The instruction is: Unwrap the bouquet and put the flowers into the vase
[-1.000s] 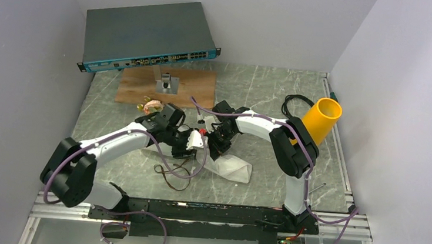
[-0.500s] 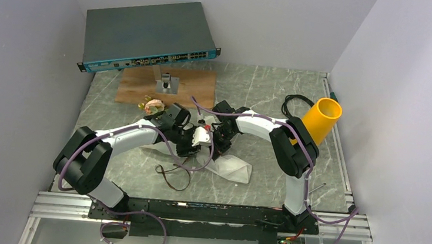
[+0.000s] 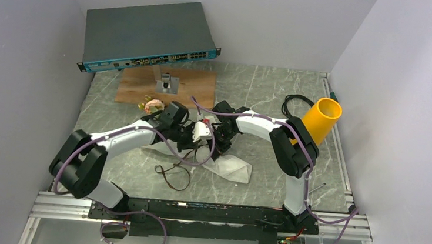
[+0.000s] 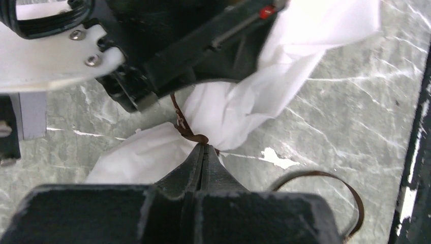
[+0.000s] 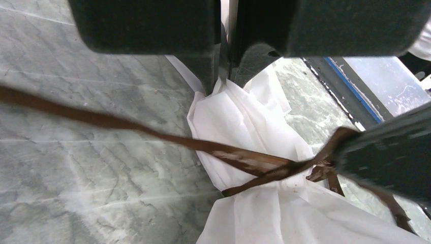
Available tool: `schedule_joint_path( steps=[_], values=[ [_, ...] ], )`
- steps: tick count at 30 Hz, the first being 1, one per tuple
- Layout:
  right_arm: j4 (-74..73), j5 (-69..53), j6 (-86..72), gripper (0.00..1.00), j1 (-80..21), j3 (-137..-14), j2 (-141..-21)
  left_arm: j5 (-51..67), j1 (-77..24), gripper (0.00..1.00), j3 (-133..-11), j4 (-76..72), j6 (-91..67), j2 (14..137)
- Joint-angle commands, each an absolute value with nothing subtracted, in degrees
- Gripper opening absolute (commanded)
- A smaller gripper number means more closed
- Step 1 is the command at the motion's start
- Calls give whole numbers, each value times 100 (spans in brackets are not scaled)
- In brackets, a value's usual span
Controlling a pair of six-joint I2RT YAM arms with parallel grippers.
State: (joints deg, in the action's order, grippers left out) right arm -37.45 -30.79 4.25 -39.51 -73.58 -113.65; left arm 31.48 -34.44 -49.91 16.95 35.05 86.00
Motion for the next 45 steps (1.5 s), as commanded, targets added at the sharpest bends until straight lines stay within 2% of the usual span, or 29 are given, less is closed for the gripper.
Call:
schedule_joint_path(
  steps=[1, 10, 12, 13, 15, 17, 23, 32, 34, 36, 37, 41, 42, 45],
  values=[
    [-3597, -2131, 485, 0, -3929, -7059, -11839, 3583, -3463, 0, -4701, 1925, 4073, 7711],
    [-3568, -2070, 400, 0, -3891, -7038, -11855, 4021, -3542, 1, -3984, 3361, 5935, 6730],
    [-3580, -2087, 409, 0, -3894, -7051, -11856, 3991, -3542, 10, -3959, 3556, 6135, 6645],
    [-3585, -2096, 405, 0, -3894, -7057, -11856, 3956, -3542, 18, -3986, 3578, 6073, 6637],
    [-3594, -2108, 404, 0, -3891, -7058, -11855, 3888, -3542, 40, -4107, 3453, 5650, 6679],
    [-3595, -2114, 413, 0, -3893, -7058, -11856, 3860, -3533, 47, -4289, 3274, 5113, 6789],
    [-3612, -2120, 422, 0, -3892, -7075, -11846, 3787, -3520, 50, -4640, 2495, 3654, 7128],
    [-3591, -2125, 424, 0, -3890, -7026, -11785, 3358, -3410, 52, -4983, 1996, 2790, 7912],
    [-3565, -2140, 413, 0, -3893, -7010, -11771, 3247, -3410, 51, -5005, 1864, 2665, 8077],
    [-3567, -2150, 407, 0, -3891, -7020, -11781, 3112, -3410, 44, -5056, 1794, 2540, 8252],
    [-3569, -2145, 412, 0, -3887, -7022, -11781, 3063, -3410, 38, -5099, 1817, 2516, 8321],
    [-3534, -2120, 413, 0, -3891, -6984, -11742, 3310, -3404, 3, -5149, 2078, 2749, 8108],
    [-3527, -2114, 409, 0, -3893, -6980, -11741, 3439, -3404, 0, -5124, 2180, 2865, 8003],
    [-3507, -2101, 404, 0, -3884, -6961, -11735, 3650, -3405, 0, -4995, 2480, 3102, 7448]
  ],
)
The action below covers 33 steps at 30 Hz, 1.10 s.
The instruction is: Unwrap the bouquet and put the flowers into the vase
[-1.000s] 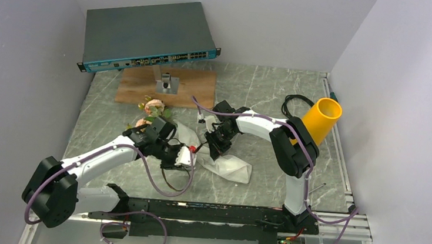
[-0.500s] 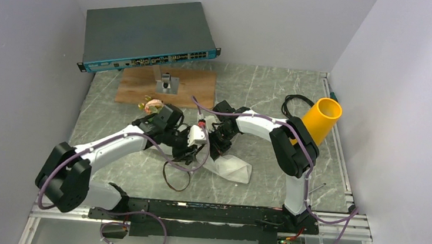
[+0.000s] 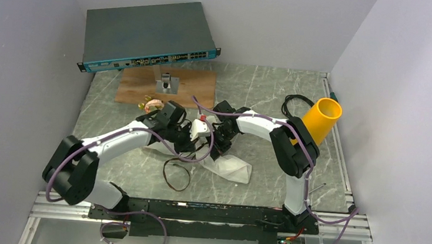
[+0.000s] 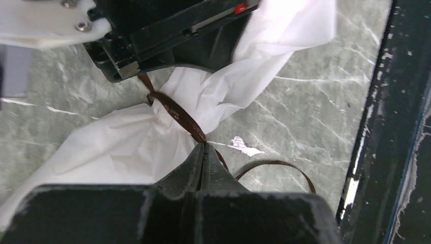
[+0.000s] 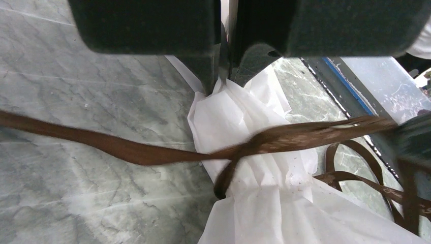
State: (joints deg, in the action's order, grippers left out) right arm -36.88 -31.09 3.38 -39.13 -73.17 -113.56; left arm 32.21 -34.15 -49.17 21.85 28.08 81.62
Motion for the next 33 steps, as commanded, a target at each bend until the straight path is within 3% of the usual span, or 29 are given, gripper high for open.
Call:
schedule_joint_path(
  steps=[1, 9, 21, 23, 25, 27, 33],
  values=[
    [-3507, -2098, 404, 0, -3885, -6961, -11746, 3693, -3402, 0, -4945, 2591, 3210, 7267],
    [-3507, -2075, 405, 0, -3884, -6979, -11764, 3834, -3409, 0, -4391, 3659, 4758, 6025],
    [-3542, -2065, 406, 0, -3883, -7064, -11828, 4201, -3542, 1, -3509, 5899, 8473, 4472],
    [-3549, -2070, 400, 0, -3884, -7072, -11828, 4150, -3548, 27, -3538, 5456, 7853, 4509],
    [-3551, -2106, 391, 0, -3885, -7067, -11825, 3786, -3542, 46, -3715, 4309, 6009, 4797],
    [-3534, -2130, 387, 0, -3885, -7044, -11796, 3571, -3487, 52, -4144, 3781, 4497, 5410],
    [-3594, -2167, 413, 0, -3885, -7117, -11856, 4023, -2856, 53, -5013, 3187, 2452, 7052]
  ],
)
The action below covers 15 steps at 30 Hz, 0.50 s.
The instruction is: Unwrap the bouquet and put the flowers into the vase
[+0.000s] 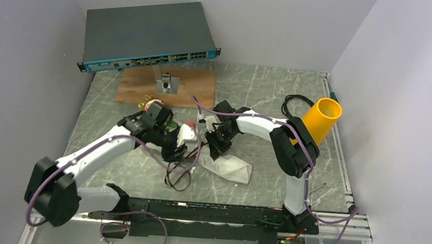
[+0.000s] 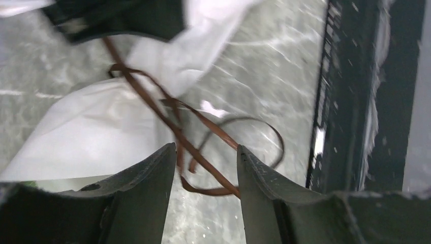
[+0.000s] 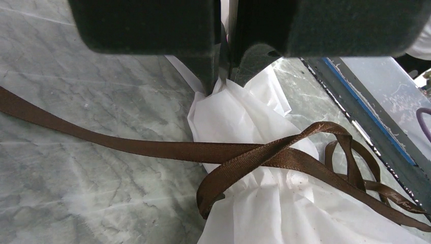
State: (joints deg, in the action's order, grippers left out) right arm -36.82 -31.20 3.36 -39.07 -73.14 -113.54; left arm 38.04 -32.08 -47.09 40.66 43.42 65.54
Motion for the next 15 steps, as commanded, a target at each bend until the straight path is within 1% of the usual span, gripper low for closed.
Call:
schedule_joint_path(
  steps=[1, 5, 6, 9, 10, 15],
  values=[
    [-3599, -2166, 423, 0, -3885, -7125, -11849, 3946, -2793, 52, -4987, 2955, 2223, 7148],
    [-3612, -2177, 422, 0, -3885, -7128, -11852, 3678, -2767, 46, -4951, 2255, 1783, 7499],
    [-3602, -2175, 422, 0, -3885, -7121, -11848, 3689, -2768, 43, -4994, 2200, 1704, 7605],
    [-3595, -2188, 413, 0, -3884, -7095, -11833, 3674, -2768, 30, -5171, 2097, 1347, 7918],
    [-3595, -2188, 413, 0, -3885, -7093, -11838, 3716, -2773, 28, -5235, 2083, 1270, 8013],
    [-3585, -2198, 388, 0, -3884, -7101, -11855, 3603, -2861, 27, -5262, 1834, 1132, 8360]
  ],
)
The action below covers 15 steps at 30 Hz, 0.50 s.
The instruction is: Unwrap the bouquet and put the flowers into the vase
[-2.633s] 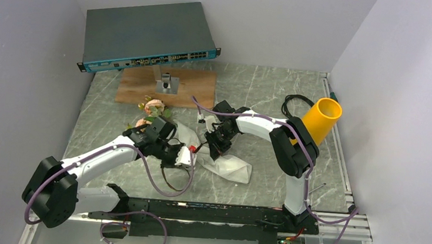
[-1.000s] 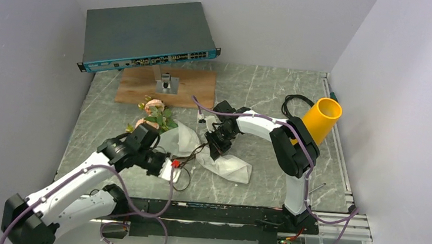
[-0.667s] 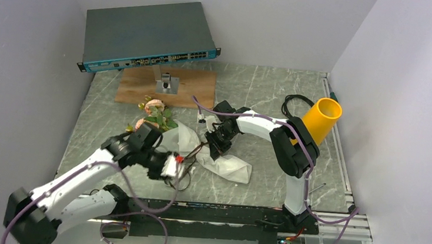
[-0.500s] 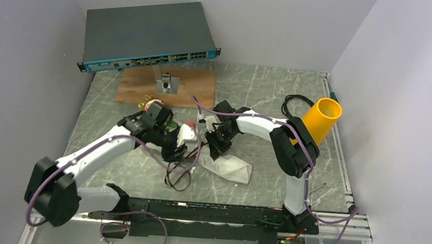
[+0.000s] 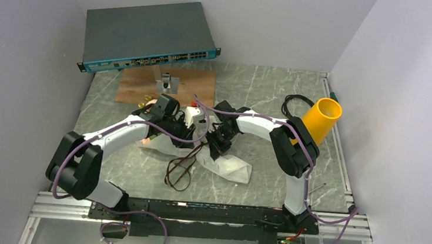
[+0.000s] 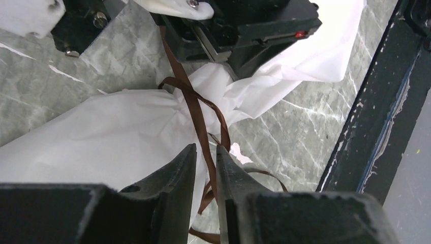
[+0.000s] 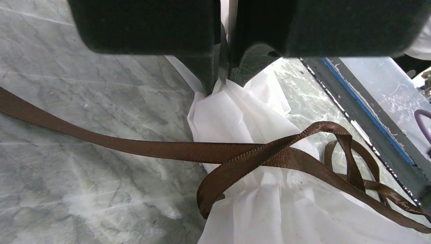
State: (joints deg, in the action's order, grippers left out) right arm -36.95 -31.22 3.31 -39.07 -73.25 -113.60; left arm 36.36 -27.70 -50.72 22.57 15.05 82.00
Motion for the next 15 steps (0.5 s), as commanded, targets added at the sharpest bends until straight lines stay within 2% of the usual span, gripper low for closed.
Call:
schedule_joint_path(
  steps=[1, 7, 10, 13, 15],
  values=[
    [-3590, -2205, 391, 0, -3885, -7114, -11863, 3549, -2904, 28, -5275, 1825, 1185, 8440],
    [-3636, -2224, 378, 0, -3878, -7161, -11887, 3137, -3153, 38, -5238, 1663, 1397, 8771],
    [-3643, -2228, 372, 0, -3884, -7167, -11896, 2870, -3234, 40, -5129, 1578, 1428, 8881],
    [-3647, -2207, 378, 0, -3885, -7172, -11897, 2552, -3269, 35, -5057, 1550, 1400, 8986],
    [-3648, -2206, 378, 0, -3874, -7159, -11892, 2407, -3267, 24, -5045, 1611, 1421, 8968]
  ],
)
